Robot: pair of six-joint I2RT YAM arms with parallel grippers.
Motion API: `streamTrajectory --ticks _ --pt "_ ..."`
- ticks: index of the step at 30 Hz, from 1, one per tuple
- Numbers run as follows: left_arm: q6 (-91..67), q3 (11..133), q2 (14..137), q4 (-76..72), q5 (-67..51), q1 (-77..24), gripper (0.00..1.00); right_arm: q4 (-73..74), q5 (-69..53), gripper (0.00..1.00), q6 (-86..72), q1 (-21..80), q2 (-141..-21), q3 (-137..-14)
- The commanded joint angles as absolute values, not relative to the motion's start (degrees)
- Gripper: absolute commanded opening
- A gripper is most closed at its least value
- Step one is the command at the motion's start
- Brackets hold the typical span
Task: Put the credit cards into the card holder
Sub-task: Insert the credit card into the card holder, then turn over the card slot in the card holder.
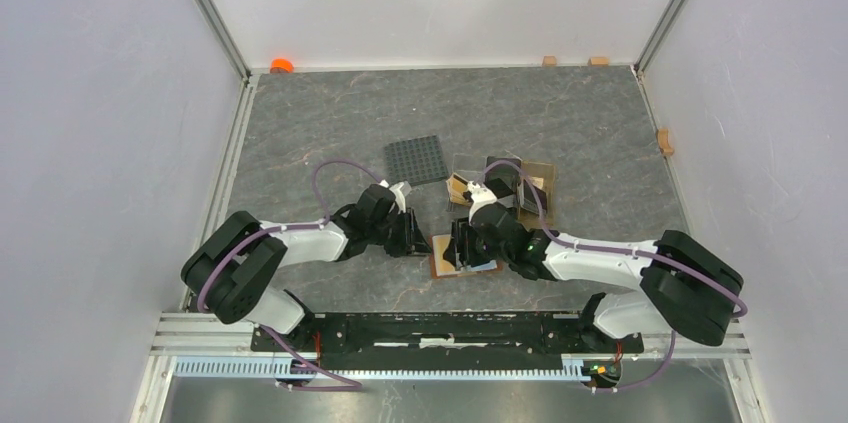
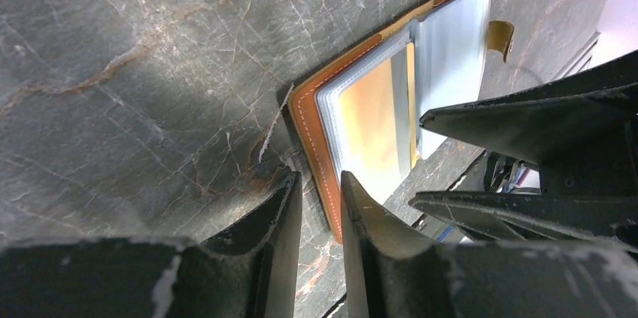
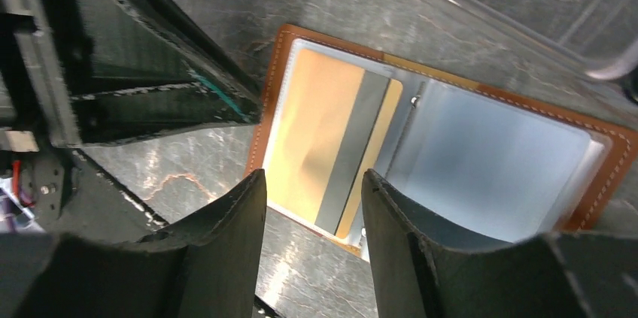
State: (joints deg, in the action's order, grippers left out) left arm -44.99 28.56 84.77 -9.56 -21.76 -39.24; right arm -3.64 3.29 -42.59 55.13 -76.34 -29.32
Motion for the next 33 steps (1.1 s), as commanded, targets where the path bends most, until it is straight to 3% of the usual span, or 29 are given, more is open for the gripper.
streamTrajectory --ticks 1,8,14,23,33 --pt "-46.31 27.68 85.33 -12.62 -22.66 -39.55 0.32 -11.42 -1.71 0.54 -41.49 55.55 -77.09 -29.88" --pt "-46.12 27.50 82.74 -10.66 -21.08 -39.55 0.33 -3.95 3.60 0.57 -40.58 55.42 -74.15 -31.52" --pt "-43.82 28.81 79.25 -5.06 -18.46 -39.55 0.43 4.32 4.10 0.60 -39.25 50.46 -68.41 -29.12" --pt "-44.29 29.03 79.45 -4.35 -18.26 -40.06 0.45 4.24 -1.55 0.49 -38.22 44.57 -62.33 -23.63" --pt "-44.65 29.34 80.00 -4.33 -18.02 -40.61 0.45 3.43 -2.30 0.46 -38.98 43.16 -62.83 -20.84"
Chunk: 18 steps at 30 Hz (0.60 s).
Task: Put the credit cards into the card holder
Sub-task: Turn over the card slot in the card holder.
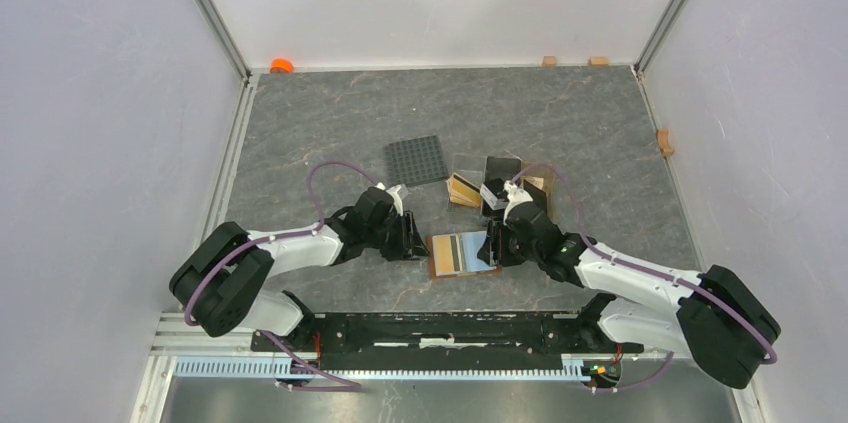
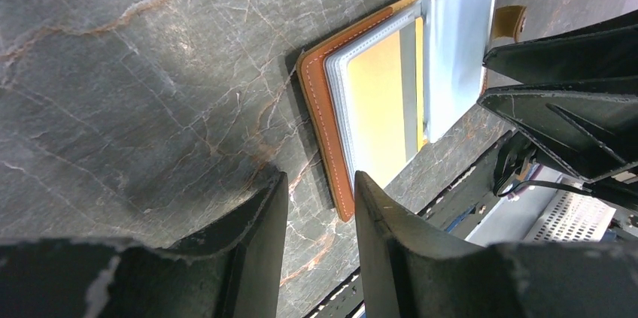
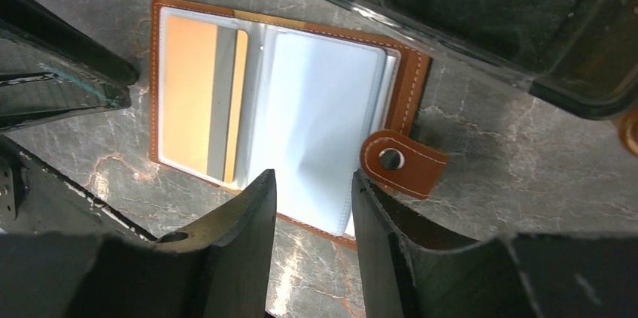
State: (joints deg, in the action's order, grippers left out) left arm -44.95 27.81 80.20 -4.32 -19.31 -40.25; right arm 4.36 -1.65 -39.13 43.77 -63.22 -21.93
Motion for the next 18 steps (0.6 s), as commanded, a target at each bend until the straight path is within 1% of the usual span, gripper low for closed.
streamTrajectory --ticks 1,9,12,18 --pt "-44.65 29.31 80.00 -4.31 -18.06 -40.65 0.45 3.27 -2.33 0.46 -39.00 43.11 -62.92 -20.67" --pt "-44.74 29.44 80.21 -4.22 -17.93 -40.87 0.43 0.47 -4.11 0.45 -39.97 42.89 -62.62 -19.36" --pt "-44.74 29.36 80.64 -4.22 -17.96 -41.03 0.42 -2.89 -5.55 0.43 -41.74 42.89 -61.86 -18.41" --pt "-44.65 29.22 80.85 -4.26 -18.00 -41.13 0.40 -4.52 -5.93 0.40 -43.29 42.85 -59.35 -18.35"
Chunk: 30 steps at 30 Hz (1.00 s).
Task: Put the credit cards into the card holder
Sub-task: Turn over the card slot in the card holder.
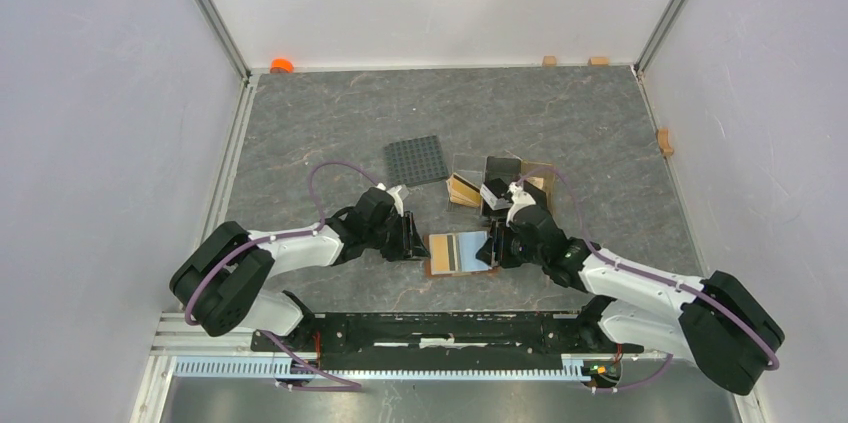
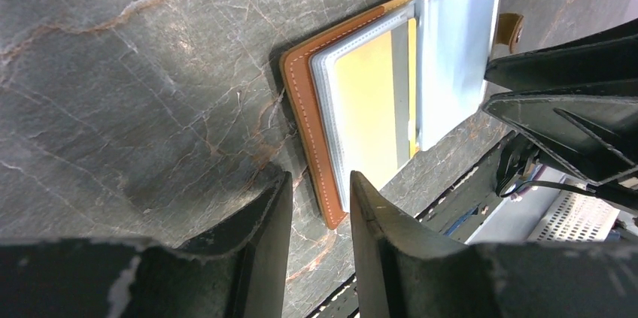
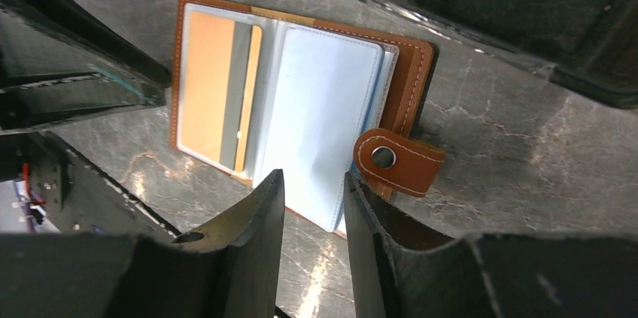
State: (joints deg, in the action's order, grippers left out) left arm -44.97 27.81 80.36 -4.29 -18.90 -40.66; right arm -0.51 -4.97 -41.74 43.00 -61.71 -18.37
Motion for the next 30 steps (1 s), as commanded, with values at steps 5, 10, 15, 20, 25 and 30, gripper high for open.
streamTrajectory --ticks 5,10,15,20,25,30 --pt "-44.56 29.20 81.34 -4.69 -18.43 -41.22 0.39 -8.83 -7.68 0.38 -44.18 42.89 -58.42 -17.13" --pt "-44.74 28.96 81.29 -5.10 -18.72 -41.31 0.39 -12.95 -10.47 0.37 -45.23 42.89 -60.84 -16.04" --pt "-44.74 28.61 80.78 -5.12 -18.64 -41.31 0.39 -17.33 -12.79 0.36 -46.23 42.98 -62.12 -15.82" --pt "-44.82 28.52 80.77 -5.27 -18.67 -41.30 0.38 -18.39 -13.57 0.36 -45.44 43.07 -63.81 -16.42" --pt "-45.17 28.25 80.07 -5.36 -18.12 -41.31 0.38 -20.65 -13.93 0.36 -45.54 44.02 -67.32 -16.97" --pt "-45.42 27.86 79.01 -5.23 -17.84 -41.31 0.38 -21.81 -14.07 0.37 -45.12 46.13 -69.87 -19.25"
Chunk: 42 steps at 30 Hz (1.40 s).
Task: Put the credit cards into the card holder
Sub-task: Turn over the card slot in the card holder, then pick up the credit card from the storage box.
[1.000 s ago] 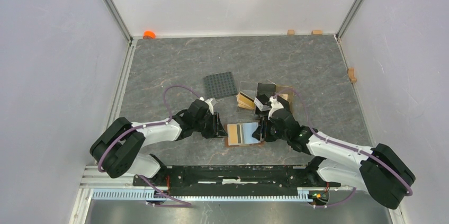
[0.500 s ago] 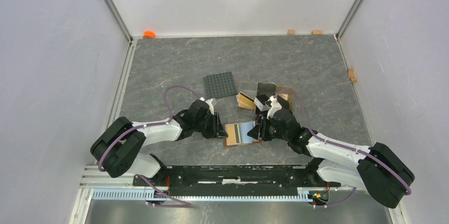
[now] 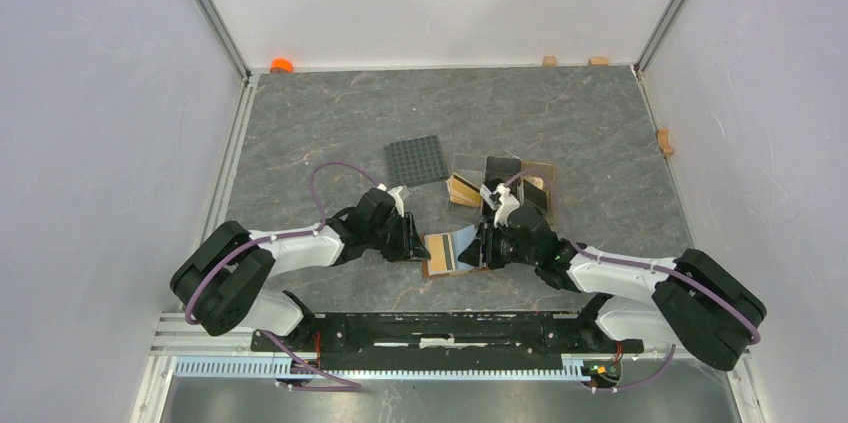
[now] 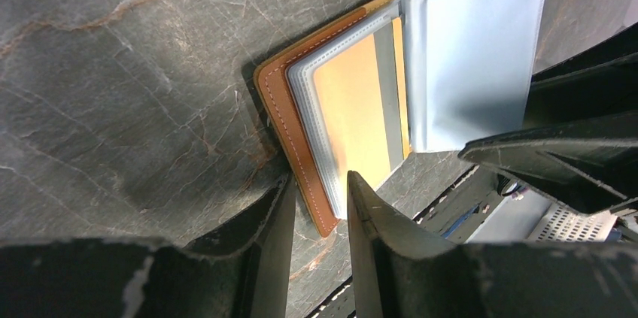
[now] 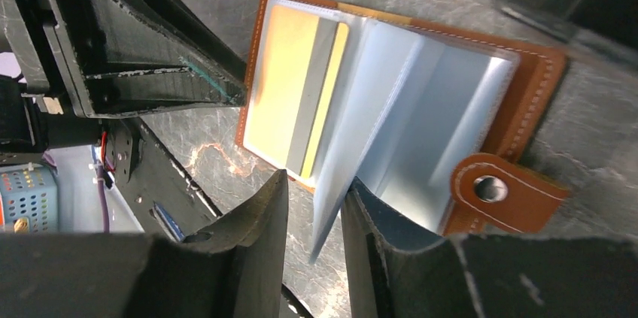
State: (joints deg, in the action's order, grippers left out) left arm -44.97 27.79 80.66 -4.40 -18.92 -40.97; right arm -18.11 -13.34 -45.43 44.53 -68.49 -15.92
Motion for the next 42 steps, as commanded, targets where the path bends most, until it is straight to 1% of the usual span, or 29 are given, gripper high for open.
streamTrajectory --ticks 1,9,15,17,21,24,25,27,30,32,34,40,41,42 --pt "-45.48 27.82 78.86 -5.07 -17.78 -41.31 0.38 -21.72 -14.00 0.37 -44.88 46.76 -70.47 -20.15" --pt "-44.15 28.82 75.32 -0.73 -15.67 -41.14 0.41 -18.43 -11.48 0.48 -42.28 51.16 -73.81 -25.76" --pt "-43.33 28.35 70.98 5.17 -11.71 -40.39 0.43 -18.68 -12.04 0.54 -41.95 52.12 -75.80 -27.37" --pt "-43.18 28.21 69.66 6.78 -10.41 -39.94 0.45 -17.16 -10.82 0.57 -41.31 52.13 -75.04 -28.04" --pt "-42.51 28.72 67.42 8.52 -10.24 -39.07 0.57 -6.06 -4.69 0.68 -34.85 50.67 -71.83 -33.17" --pt "-41.23 30.87 66.71 10.80 -10.21 -39.02 0.71 4.27 -1.02 0.74 -28.85 47.20 -69.65 -38.06" --pt "-40.71 31.85 66.58 11.67 -10.15 -38.95 0.77 7.10 0.82 0.77 -26.71 45.83 -68.95 -39.73" --pt "-38.89 34.33 66.49 14.48 -9.87 -38.77 0.84 14.03 5.55 0.84 -22.35 43.47 -68.47 -43.41" --pt "-34.56 38.98 66.88 19.06 -9.76 -38.04 0.91 21.23 13.51 0.98 -16.76 40.69 -69.56 -48.36" --pt "-31.02 42.70 67.72 23.30 -10.16 -36.65 0.93 24.41 16.19 0.98 -14.62 38.69 -71.20 -50.47" --pt "-27.28 46.31 68.59 26.72 -11.21 -34.72 0.94 25.29 17.05 0.98 -13.63 36.78 -72.88 -51.39" --pt "-19.66 54.13 69.92 33.03 -12.98 -28.19 0.95 23.88 21.36 0.98 -14.98 33.42 -77.25 -51.45" --pt "-18.84 54.62 69.97 33.33 -13.17 -27.01 0.95 23.81 22.64 0.97 -15.76 33.18 -77.70 -51.33" --pt "-18.28 54.90 70.01 33.48 -13.32 -26.16 0.95 23.83 24.14 0.94 -16.23 33.14 -78.02 -51.41"
